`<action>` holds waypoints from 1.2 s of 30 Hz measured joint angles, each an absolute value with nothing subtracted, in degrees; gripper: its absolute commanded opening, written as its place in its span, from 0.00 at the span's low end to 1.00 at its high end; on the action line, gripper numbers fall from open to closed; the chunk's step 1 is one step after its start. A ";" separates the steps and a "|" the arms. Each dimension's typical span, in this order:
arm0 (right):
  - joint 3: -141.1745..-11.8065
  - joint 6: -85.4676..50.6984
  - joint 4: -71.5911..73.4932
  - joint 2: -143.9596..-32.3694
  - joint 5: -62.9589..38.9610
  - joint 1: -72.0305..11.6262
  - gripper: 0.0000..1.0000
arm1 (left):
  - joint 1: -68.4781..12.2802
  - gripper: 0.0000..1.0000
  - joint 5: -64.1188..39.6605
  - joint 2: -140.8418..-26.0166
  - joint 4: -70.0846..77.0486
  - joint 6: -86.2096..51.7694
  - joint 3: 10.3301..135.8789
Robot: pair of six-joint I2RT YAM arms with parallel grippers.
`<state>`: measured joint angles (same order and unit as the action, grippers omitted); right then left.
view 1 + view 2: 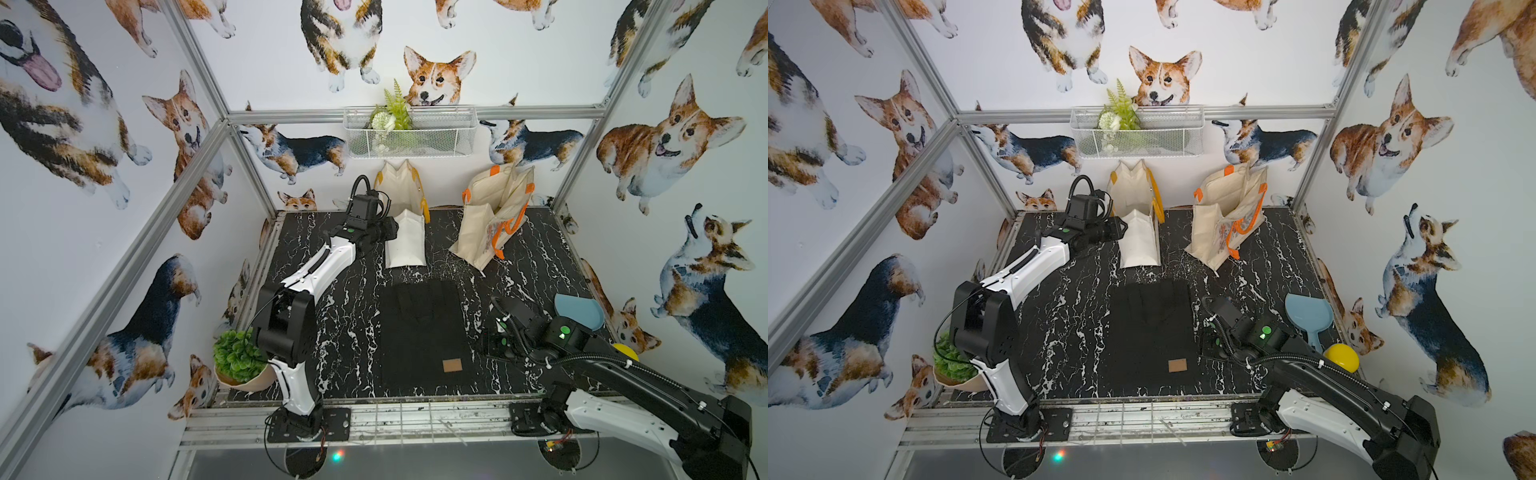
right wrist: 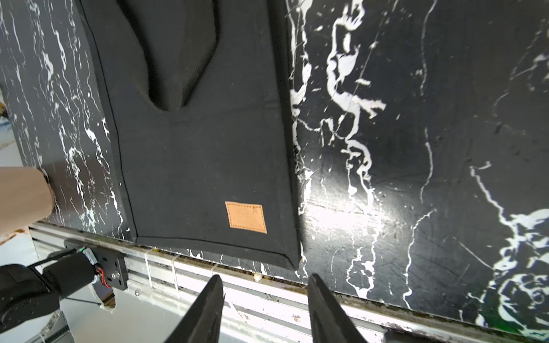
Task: Put away the canvas bag
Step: Pick up the canvas bag from the center of the board.
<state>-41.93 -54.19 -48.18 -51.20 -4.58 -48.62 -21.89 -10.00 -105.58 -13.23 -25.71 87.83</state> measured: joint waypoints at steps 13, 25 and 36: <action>-38.92 -52.93 -48.27 -48.58 -7.97 -46.48 0.47 | -21.78 0.00 -10.55 -113.36 -12.05 -24.34 95.39; -38.11 -53.93 -48.21 -48.93 -9.26 -46.46 0.46 | -21.41 0.00 -9.80 -109.49 -21.56 -18.63 100.71; -50.57 -50.89 -53.63 -49.76 -6.48 -46.46 0.45 | -22.92 0.00 -16.67 -92.51 -29.87 -14.04 96.99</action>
<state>-50.57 -50.89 -53.63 -49.76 -6.48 -46.46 -22.92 -16.67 -92.51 -29.87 -14.04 96.99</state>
